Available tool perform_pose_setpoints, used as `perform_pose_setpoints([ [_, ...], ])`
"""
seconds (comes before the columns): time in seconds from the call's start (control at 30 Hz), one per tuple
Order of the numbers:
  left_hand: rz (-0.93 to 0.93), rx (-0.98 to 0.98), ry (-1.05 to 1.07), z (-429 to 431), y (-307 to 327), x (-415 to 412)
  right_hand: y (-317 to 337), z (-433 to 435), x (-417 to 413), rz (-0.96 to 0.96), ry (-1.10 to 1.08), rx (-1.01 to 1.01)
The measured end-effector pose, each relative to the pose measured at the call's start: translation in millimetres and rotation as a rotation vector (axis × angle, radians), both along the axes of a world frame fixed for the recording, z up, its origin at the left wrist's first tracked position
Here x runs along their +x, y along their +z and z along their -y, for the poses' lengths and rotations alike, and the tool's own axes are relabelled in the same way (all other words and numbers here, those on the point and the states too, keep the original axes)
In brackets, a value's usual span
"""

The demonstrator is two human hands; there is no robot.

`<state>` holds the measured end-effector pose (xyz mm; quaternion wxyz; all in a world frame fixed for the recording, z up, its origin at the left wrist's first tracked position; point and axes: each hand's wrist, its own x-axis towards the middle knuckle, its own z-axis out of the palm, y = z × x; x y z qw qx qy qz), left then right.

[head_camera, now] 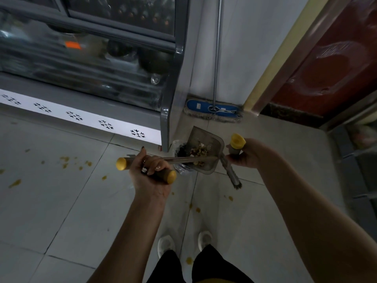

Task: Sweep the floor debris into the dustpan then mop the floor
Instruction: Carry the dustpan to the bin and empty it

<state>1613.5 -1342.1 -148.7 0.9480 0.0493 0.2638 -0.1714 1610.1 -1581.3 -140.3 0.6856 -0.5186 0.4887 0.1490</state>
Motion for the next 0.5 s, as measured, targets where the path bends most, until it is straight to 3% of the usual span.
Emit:
perform_pose_setpoints([
  [0.5, -0.182, 0.208, 0.025, -17.5, -2.0, -18.2, -25.4, -15.1, 5.9, -0.046, 0.058, -0.034],
])
